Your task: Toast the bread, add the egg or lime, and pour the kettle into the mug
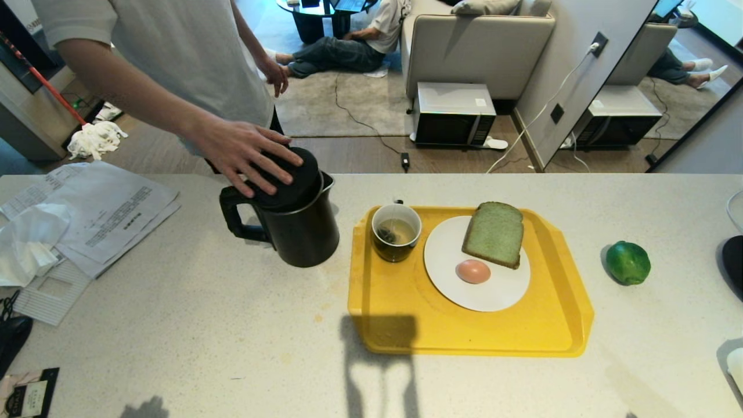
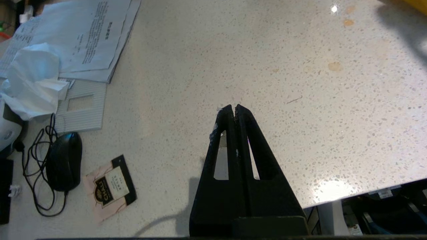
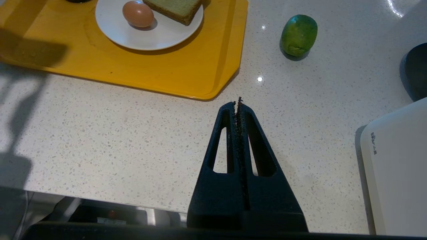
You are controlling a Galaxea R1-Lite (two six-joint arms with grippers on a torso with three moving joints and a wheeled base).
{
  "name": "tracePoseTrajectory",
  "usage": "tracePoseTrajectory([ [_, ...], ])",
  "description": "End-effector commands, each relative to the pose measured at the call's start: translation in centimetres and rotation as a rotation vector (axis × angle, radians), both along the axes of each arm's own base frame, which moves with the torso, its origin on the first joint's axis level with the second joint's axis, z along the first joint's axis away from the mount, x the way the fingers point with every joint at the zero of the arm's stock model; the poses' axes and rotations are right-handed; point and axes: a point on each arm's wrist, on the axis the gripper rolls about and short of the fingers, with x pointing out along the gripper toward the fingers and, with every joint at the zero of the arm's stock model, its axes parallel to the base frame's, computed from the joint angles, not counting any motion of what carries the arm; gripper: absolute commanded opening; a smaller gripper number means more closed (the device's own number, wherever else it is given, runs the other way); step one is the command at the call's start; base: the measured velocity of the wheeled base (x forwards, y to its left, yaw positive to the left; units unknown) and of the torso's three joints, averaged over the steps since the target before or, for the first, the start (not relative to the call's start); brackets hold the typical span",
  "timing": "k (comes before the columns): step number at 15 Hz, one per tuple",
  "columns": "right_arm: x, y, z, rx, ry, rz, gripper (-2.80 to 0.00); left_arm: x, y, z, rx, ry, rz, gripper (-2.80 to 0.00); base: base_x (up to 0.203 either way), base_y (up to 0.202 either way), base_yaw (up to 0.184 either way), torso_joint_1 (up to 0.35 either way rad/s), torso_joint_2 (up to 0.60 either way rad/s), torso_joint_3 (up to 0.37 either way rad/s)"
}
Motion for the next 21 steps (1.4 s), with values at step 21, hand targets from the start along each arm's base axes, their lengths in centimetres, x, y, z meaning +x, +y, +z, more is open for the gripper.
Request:
tracePoseTrajectory([
  [21, 0.0, 0.0, 0.0, -0.001, 0.002, 0.000, -2.80, -2.3, 0.0, -2.8, -0.287, -0.109, 0.052, -2.80, 0.000, 0.000, 0.000, 0.000, 0.00, 0.000],
])
